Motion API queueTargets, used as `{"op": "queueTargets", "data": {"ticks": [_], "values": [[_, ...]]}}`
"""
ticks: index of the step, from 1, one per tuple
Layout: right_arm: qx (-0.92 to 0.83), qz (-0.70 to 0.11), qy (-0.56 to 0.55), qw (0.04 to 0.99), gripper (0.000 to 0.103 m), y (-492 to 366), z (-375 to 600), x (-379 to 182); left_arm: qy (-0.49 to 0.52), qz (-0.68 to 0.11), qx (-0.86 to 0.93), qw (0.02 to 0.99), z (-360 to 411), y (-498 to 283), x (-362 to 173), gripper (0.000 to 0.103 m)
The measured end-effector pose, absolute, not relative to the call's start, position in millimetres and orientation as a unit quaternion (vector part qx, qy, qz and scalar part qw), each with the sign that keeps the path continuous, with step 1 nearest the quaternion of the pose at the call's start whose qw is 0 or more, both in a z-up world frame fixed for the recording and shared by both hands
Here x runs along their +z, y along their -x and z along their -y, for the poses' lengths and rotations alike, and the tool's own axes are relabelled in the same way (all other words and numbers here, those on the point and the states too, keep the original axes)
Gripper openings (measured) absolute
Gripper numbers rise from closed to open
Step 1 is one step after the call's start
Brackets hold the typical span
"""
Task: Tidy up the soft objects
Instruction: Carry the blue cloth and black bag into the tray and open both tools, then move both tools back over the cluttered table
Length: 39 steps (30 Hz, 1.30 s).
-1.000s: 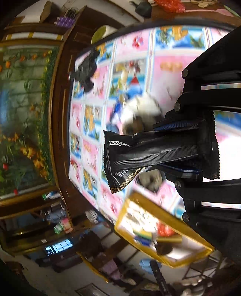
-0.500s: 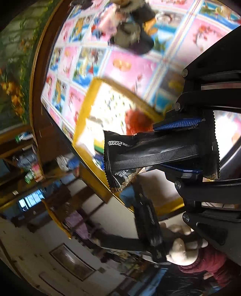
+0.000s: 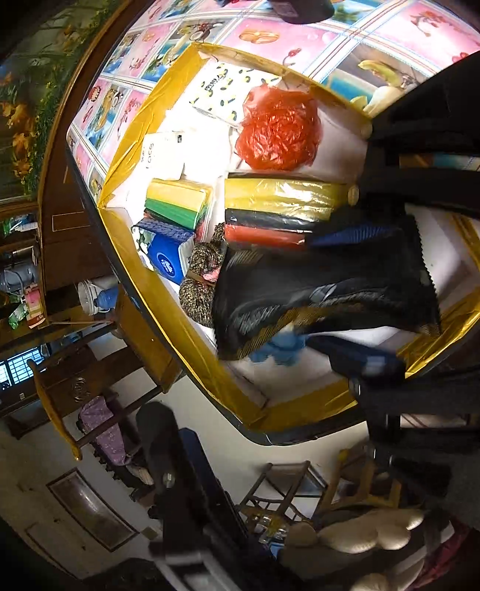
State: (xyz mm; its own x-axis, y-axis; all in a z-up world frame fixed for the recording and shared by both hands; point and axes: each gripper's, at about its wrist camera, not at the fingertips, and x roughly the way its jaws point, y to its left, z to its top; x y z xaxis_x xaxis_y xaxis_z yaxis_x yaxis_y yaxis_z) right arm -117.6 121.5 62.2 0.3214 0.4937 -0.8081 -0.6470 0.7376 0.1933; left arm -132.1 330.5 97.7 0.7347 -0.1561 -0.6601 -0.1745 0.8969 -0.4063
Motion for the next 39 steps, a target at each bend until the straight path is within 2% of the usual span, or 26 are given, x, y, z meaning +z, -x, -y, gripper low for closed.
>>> {"op": "queueTargets", "data": {"ticks": [2,11,20,26,39], "values": [[0.356,-0.456,0.069,0.812,0.072,120.6,-117.9,64.0,0.224,-0.365,0.004,0.904,-328.1,133.0,97.0,0.062],[0.333,-0.405,0.017,0.851,0.072,137.4,-28.9,90.8,0.175,-0.370,-0.019,0.912,-284.9,134.5,102.6,0.062],[0.195,-0.389,-0.028,0.900,0.074,149.4,124.0,91.5,0.047,-0.396,-0.076,0.914,-179.8,125.3,101.4,0.062],[0.142,-0.384,-0.077,0.909,0.076,157.4,186.3,88.2,-0.059,-0.426,-0.085,0.899,-106.0,119.1,88.2,0.061],[0.129,-0.383,-0.122,0.907,0.076,148.4,247.8,70.4,-0.191,-0.372,-0.029,0.908,-44.3,121.3,92.5,0.062]]}}
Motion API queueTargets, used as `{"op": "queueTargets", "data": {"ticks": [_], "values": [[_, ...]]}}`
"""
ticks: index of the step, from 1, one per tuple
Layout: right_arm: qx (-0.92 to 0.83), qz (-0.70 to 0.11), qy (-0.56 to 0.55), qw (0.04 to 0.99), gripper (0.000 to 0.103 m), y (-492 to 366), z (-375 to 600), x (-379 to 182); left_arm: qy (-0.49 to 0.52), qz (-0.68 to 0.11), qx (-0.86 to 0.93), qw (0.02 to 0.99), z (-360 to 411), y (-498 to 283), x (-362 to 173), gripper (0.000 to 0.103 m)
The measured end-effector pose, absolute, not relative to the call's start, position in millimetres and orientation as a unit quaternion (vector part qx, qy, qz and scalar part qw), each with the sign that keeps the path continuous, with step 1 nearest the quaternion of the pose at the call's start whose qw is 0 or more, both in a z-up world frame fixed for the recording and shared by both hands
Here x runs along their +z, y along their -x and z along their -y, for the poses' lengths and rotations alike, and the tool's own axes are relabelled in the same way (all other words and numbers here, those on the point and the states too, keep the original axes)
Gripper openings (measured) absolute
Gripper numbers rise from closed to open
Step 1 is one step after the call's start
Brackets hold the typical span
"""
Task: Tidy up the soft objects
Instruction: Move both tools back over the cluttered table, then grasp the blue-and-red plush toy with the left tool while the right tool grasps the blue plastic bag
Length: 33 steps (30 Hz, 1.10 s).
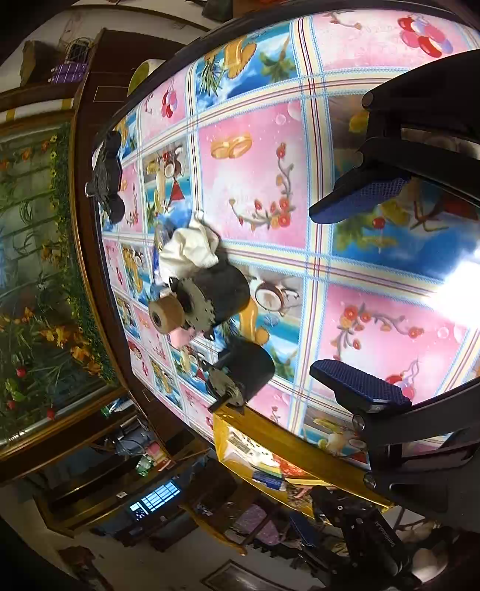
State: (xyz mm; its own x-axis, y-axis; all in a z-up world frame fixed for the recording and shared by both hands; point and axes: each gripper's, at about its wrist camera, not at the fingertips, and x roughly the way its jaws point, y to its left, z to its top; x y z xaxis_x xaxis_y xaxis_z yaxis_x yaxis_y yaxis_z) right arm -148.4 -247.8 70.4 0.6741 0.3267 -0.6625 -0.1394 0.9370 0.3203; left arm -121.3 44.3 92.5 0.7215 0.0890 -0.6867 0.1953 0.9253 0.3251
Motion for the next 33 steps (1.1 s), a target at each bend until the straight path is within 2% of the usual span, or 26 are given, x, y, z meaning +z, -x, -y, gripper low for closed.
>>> {"op": "queueTargets", "data": {"ticks": [20,33], "values": [[0.107,-0.382,-0.140,0.907,0.076,97.0,276.9,78.3,-0.178,-0.387,-0.049,0.903,-32.5,84.7,82.1,0.061],[0.097,-0.388,-0.094,0.911,0.078,15.5,261.0,114.6,-0.133,-0.420,-0.076,0.895,-55.5,53.9,72.7,0.061]]}}
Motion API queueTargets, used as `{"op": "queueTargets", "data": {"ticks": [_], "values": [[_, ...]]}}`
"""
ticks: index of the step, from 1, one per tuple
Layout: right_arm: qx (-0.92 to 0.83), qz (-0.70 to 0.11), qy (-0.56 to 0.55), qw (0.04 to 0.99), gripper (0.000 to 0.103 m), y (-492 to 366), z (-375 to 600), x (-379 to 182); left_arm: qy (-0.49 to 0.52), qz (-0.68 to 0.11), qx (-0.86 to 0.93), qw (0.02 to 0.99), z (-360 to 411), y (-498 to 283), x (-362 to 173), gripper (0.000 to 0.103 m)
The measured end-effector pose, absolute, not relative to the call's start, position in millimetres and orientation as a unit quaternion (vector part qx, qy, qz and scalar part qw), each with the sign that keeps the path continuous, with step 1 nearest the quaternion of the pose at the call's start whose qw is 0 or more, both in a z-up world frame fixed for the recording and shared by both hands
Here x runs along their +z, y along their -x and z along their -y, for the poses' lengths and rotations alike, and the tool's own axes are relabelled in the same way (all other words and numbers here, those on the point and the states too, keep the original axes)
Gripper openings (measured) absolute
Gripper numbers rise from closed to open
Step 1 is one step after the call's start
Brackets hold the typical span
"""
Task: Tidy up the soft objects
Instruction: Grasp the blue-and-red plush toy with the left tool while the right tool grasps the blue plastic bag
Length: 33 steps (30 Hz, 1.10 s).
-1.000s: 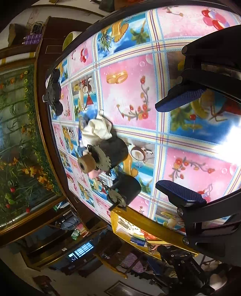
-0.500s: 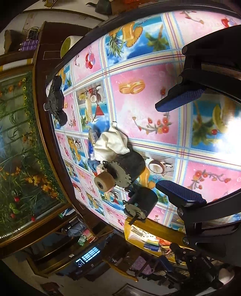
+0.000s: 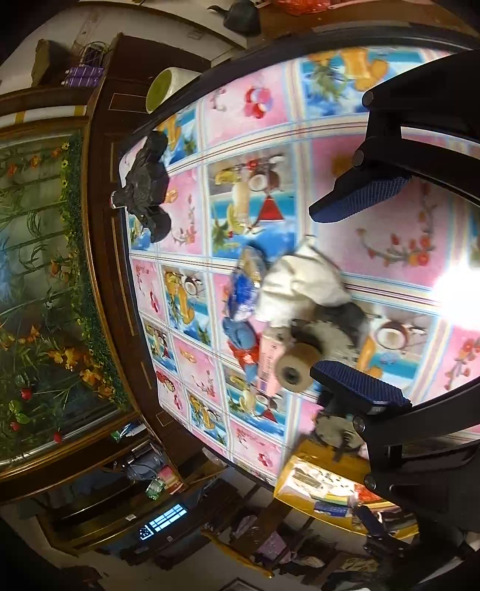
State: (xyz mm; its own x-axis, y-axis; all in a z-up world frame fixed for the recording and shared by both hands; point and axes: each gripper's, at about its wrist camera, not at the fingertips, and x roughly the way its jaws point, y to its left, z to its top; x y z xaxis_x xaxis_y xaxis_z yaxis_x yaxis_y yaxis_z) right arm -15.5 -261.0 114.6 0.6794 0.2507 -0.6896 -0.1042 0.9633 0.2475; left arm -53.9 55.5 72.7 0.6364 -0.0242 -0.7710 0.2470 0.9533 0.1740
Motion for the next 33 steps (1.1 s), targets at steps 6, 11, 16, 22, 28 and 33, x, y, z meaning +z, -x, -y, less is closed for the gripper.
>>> {"op": "queueTargets", "data": {"ticks": [6,11,16,22,28,33], "values": [[0.094,-0.430,-0.113,0.891,0.079,-48.8,263.8,115.2,-0.066,-0.437,-0.125,0.888,-80.3,31.2,84.9,0.061],[0.091,-0.482,-0.106,0.865,0.079,-105.7,257.2,95.3,-0.031,-0.436,-0.152,0.886,-91.6,1.5,109.2,0.061],[0.089,-0.505,-0.078,0.855,0.079,-148.7,237.2,76.0,0.011,-0.450,-0.206,0.869,-81.6,-43.3,117.7,0.061],[0.100,-0.531,-0.028,0.841,0.073,-172.3,212.8,48.6,-0.003,-0.481,-0.243,0.843,-41.6,-91.8,103.1,0.061],[0.064,-0.490,-0.060,0.867,0.065,-143.0,234.6,44.5,0.032,-0.510,-0.236,0.827,-23.4,-135.5,84.1,0.061],[0.052,-0.456,-0.112,0.881,0.065,-115.1,259.1,32.7,-0.001,-0.524,-0.239,0.817,11.3,-171.3,65.9,0.061]]}}
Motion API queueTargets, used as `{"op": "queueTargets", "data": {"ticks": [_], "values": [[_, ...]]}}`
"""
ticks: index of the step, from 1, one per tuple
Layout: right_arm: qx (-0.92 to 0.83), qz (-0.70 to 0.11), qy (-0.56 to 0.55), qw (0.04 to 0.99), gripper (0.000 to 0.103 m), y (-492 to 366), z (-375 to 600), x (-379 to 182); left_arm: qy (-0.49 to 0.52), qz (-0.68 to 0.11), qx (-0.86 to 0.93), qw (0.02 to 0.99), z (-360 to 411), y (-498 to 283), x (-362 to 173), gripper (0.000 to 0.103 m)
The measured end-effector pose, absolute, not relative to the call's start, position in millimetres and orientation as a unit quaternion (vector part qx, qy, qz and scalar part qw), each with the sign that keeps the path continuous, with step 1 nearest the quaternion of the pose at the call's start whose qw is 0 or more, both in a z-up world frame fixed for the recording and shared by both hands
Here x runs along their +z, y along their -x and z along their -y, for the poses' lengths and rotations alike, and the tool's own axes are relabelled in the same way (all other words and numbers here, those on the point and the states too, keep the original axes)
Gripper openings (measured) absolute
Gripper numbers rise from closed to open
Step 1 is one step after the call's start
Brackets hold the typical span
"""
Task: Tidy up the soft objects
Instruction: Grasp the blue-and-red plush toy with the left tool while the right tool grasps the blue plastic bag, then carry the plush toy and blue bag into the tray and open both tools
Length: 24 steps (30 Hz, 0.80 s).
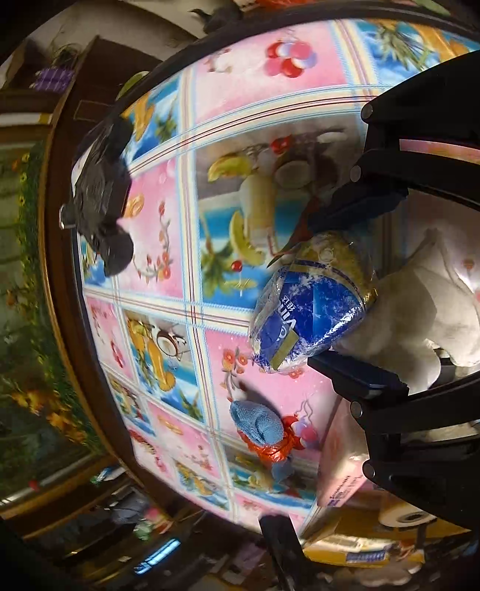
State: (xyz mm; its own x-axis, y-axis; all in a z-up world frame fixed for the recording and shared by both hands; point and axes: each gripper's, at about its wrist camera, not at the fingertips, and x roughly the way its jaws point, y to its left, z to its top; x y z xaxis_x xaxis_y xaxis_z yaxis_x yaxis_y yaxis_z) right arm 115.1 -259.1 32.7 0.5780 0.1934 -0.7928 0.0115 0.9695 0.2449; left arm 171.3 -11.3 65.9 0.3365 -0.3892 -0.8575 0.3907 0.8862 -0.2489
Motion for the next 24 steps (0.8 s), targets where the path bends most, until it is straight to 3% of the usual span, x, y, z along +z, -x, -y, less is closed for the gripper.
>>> {"op": "queueTargets", "data": {"ticks": [7,15,16,17,18,24], "values": [[0.076,-0.448,-0.154,0.877,0.066,-113.3,279.8,26.2,-0.050,-0.555,-0.249,0.792,57.2,-195.9,25.8,0.061],[0.076,-0.448,-0.143,0.879,0.067,-105.1,284.9,30.7,-0.145,-0.560,-0.231,0.782,86.4,-191.6,21.6,0.063],[0.075,-0.448,-0.141,0.880,0.067,-105.0,284.1,30.6,-0.162,-0.558,-0.224,0.782,89.1,-188.5,20.9,0.061],[0.073,-0.448,-0.137,0.881,0.067,-104.8,282.7,30.9,-0.160,-0.555,-0.230,0.783,89.2,-186.4,22.2,0.040],[0.071,-0.448,-0.135,0.881,0.066,-104.2,281.8,31.2,-0.156,-0.555,-0.238,0.782,88.3,-184.6,24.7,0.032],[0.066,-0.444,-0.146,0.881,0.063,-102.4,284.6,33.0,-0.093,-0.532,-0.229,0.810,56.7,-177.3,51.4,0.032]]}}
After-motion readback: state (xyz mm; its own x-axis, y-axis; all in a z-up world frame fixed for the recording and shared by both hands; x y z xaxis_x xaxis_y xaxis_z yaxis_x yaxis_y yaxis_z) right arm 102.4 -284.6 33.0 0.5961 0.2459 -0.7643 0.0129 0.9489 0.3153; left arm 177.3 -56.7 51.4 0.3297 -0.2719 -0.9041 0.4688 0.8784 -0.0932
